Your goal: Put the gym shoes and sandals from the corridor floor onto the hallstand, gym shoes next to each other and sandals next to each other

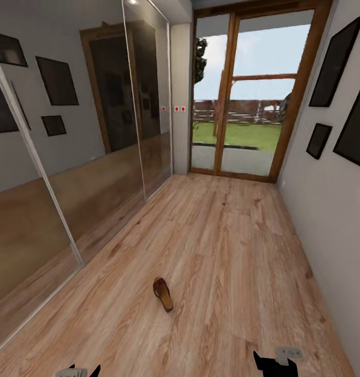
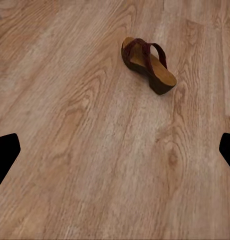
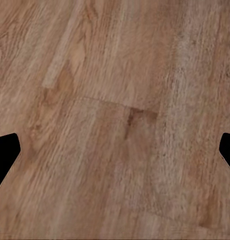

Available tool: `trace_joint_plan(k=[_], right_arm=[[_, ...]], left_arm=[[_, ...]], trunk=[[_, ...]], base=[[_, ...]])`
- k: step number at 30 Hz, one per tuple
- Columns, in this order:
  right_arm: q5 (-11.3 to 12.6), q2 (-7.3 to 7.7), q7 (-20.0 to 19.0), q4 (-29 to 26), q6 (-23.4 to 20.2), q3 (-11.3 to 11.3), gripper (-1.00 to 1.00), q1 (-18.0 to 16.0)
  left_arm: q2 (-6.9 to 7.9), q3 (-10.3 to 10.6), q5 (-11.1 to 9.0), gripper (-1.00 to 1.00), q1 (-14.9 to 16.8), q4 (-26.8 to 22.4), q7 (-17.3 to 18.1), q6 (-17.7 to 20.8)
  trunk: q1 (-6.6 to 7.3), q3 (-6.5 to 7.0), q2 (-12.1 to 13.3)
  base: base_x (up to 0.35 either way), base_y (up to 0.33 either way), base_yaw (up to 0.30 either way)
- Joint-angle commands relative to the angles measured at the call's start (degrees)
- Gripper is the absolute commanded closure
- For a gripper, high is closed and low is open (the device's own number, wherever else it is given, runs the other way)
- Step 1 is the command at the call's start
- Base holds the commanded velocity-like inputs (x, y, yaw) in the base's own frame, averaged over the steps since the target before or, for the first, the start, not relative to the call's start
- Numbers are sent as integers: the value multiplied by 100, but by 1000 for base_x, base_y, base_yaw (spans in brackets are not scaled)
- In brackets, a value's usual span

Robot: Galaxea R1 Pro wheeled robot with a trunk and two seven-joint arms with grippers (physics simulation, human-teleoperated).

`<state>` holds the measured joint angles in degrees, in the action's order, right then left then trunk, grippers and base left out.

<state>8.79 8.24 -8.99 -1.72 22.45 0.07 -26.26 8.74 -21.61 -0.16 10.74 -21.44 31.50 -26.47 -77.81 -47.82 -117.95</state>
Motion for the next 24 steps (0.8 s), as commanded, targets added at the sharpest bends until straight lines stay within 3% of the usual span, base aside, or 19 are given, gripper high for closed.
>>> trace_joint_plan(k=[1, 8, 24], right_arm=[[61, 2, -51, 5, 14, 0, -100, -2], [61, 2, -51, 5, 14, 0, -100, -3], [26, 33, -73, 15, 201, -7, -100, -1]], left_arm=[[-4, -45, -1, -100, 7, 6, 58, 1], [-4, -45, -1, -100, 7, 7, 58, 1], [-4, -45, -2, -100, 7, 3, 58, 1]], trunk=[[-2, -5, -2], [-2, -5, -2], [-2, -5, -2]], base=[[307, -156, 278], [309, -147, 242], [310, -140, 12]])
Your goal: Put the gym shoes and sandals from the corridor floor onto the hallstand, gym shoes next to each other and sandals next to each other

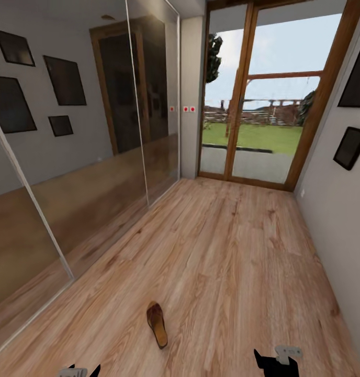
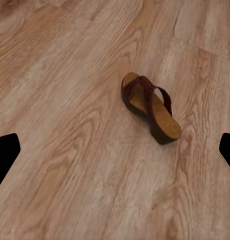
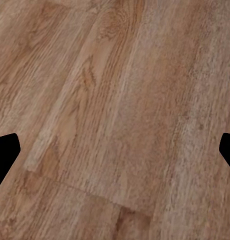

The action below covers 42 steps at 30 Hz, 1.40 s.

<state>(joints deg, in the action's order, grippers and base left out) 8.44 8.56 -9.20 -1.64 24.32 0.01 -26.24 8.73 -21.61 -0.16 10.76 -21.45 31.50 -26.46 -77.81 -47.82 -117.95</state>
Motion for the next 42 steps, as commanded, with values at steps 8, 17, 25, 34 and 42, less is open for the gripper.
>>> trace_joint_plan(k=[8, 17, 25, 34, 42], right_arm=[[70, -36, -69, -3, 14, -9, -100, -4], [75, -38, -61, -3, 13, -3, -100, -4], [78, -39, -48, -3, 12, -1, -100, -2], [83, -39, -33, -3, 12, -1, -100, -1], [93, -39, -29, -3, 12, 0, -100, -1]], left_arm=[[-3, -47, -1, -100, 5, 6, 58, 1], [-3, -52, -1, -100, 5, 3, 58, 1], [0, -51, -1, -100, 5, 4, 58, 1], [5, -53, -8, -100, 5, 0, 58, 1], [6, -69, -8, -100, 5, 0, 58, 7]], trunk=[[-2, -5, -2], [-2, -5, -2], [-2, -5, -2], [-2, -5, -2], [-2, -5, -2]], base=[[310, -144, 0], [309, -146, 0], [250, -180, 0], [33, -179, 70], [1, -17, 254]])
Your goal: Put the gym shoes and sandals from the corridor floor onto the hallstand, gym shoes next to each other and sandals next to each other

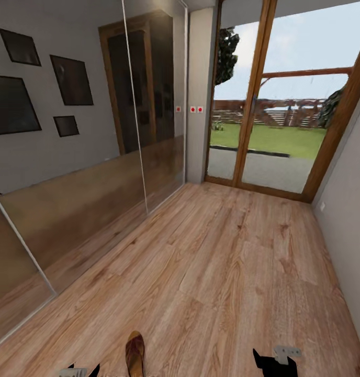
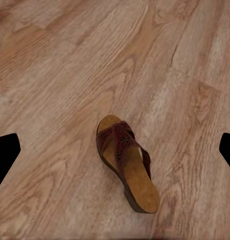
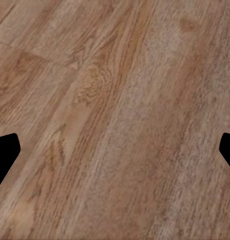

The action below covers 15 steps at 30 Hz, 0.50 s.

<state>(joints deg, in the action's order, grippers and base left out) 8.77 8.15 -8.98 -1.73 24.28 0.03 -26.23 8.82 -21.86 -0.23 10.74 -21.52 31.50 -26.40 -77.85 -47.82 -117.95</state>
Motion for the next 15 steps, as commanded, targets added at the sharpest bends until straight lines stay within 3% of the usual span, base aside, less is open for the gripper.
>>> trace_joint_plan(k=[1, 3, 6, 7, 13, 14, 15], right_arm=[[62, 2, -51, 4, 16, 1, -100, -3], [63, 2, -51, 0, 16, 4, -100, -4], [63, 15, -54, -16, 16, 12, -100, -3], [69, 37, -58, -30, 14, 20, -100, -4], [72, 50, -60, -37, 13, 29, -100, -4], [66, 52, -51, -64, 8, 43, -100, -5], [65, 52, -53, -82, 10, 42, -100, -5]], left_arm=[[-4, -45, -1, -100, 7, 8, 57, 2], [-8, -65, 7, -100, 10, 9, 39, 20], [-17, -50, 24, -100, 22, 8, -294, 53], [-75, -8, 44, -100, 63, 3, -1044, 90], [-289, 95, 66, -100, 119, -20, -1495, 141], [-432, 404, 76, -100, 527, -55, -1611, 722], [-439, 444, 78, -100, 600, -59, -1627, 852]], trunk=[[1, -5, -2], [1, -5, -2], [1, -5, -2], [1, -5, -2], [1, -5, -2], [1, -5, -2], [1, -5, -2]], base=[[0, -2, 274], [0, -1, 275], [0, 0, 182], [0, 0, 38], [0, 0, 16], [0, 0, 1], [0, 0, 0]])
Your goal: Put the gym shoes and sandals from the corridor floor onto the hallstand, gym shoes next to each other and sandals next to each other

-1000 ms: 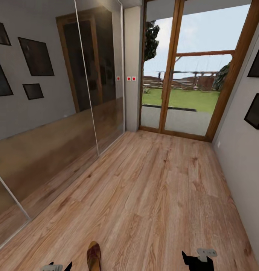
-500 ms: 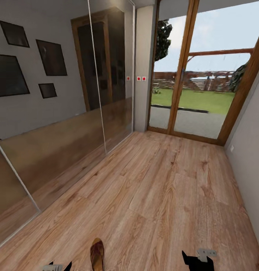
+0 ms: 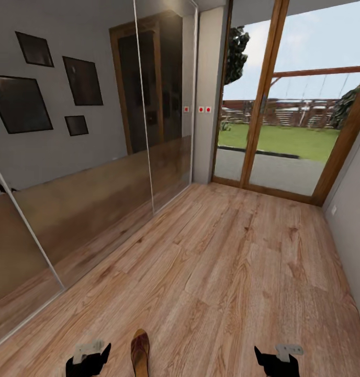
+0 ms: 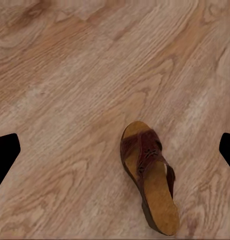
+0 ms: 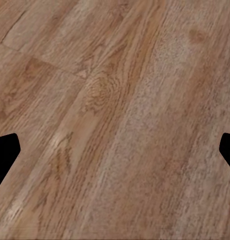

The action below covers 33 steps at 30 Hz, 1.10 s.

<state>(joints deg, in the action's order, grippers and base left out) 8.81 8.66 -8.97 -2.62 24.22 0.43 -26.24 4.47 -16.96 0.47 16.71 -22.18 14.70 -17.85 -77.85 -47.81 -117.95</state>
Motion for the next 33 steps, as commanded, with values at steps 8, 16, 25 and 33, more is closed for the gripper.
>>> trace_joint_plan(k=[8, 16, 25, 33], right_arm=[[34, 67, -55, -1315, -114, -12, -100, -4], [32, 159, -52, -2978, -1650, -8, -100, -2], [30, 184, -90, -4265, -2983, -20, -100, 3], [1, 189, -99, -4231, -3035, -58, -100, 5]], left_arm=[[-50, 265, 6, -100, 791, -5, -342, 1183], [-45, 546, -6, -100, 993, 15, -982, 1391], [-210, 616, -10, -100, 982, 36, -1311, 1346], [-232, 644, 15, -100, 1004, -31, -1316, 1371]], trunk=[[1, -6, -2], [1, -6, -2], [1, -6, -2], [1, -6, -2]], base=[[0, 0, 0], [0, 0, 0], [0, 0, 0], [0, 0, 0]])
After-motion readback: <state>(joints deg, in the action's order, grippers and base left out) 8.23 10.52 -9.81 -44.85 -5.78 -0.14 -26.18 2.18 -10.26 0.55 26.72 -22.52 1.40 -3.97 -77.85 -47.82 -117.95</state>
